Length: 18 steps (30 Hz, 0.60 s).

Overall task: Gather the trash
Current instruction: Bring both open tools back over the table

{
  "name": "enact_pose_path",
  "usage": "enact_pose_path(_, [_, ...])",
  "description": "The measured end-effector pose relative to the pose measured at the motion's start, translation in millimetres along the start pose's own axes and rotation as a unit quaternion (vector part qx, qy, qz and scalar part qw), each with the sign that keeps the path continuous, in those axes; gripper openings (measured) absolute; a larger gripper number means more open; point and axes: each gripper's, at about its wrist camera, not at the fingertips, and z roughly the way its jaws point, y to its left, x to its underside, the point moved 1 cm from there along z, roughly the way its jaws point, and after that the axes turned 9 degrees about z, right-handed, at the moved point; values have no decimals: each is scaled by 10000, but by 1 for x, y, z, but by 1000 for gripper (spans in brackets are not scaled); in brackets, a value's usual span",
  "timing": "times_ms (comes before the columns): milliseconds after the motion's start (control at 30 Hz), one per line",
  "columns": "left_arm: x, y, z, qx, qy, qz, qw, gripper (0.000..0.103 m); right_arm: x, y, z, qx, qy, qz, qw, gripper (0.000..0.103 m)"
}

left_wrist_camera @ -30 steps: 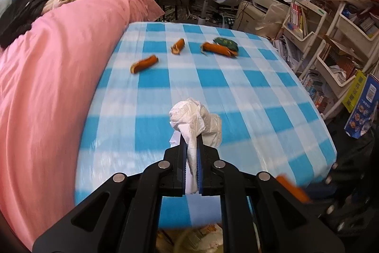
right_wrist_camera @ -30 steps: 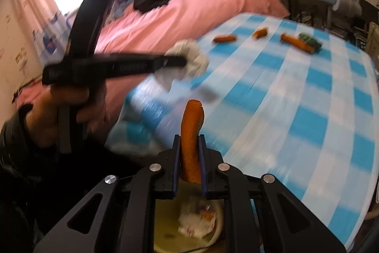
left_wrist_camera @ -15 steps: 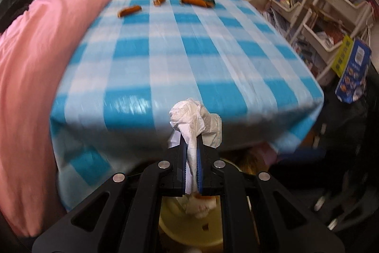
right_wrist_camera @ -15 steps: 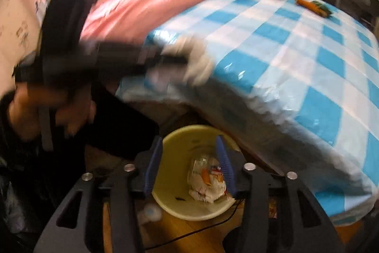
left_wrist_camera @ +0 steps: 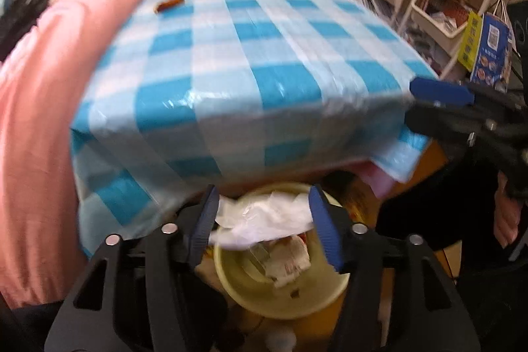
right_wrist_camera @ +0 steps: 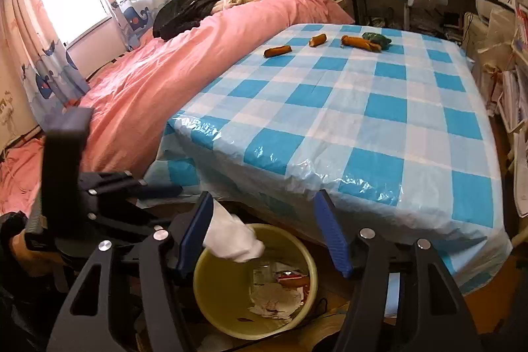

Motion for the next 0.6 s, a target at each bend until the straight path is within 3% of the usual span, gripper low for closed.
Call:
enact_pose_path(200, [-14,5,-21,-402,-502,-82,9979,68,4,6,-4,-45,-130,-30,9999,64])
enact_pose_path(367, [-20,17,-38,-726,-832,-268,9935,71,0,15,-2,-129,-270,-65,9995,65])
enact_pose_path(467, [-22,28,-45,-969,-953,-427,9898,72,-2,17,-4,26,-488,-274,9984,66])
enact_pose_path(600, [-23,41,-50,-1144,-1160,-716,9840,75,-5,3,-11,163,-707,-9,9974,67])
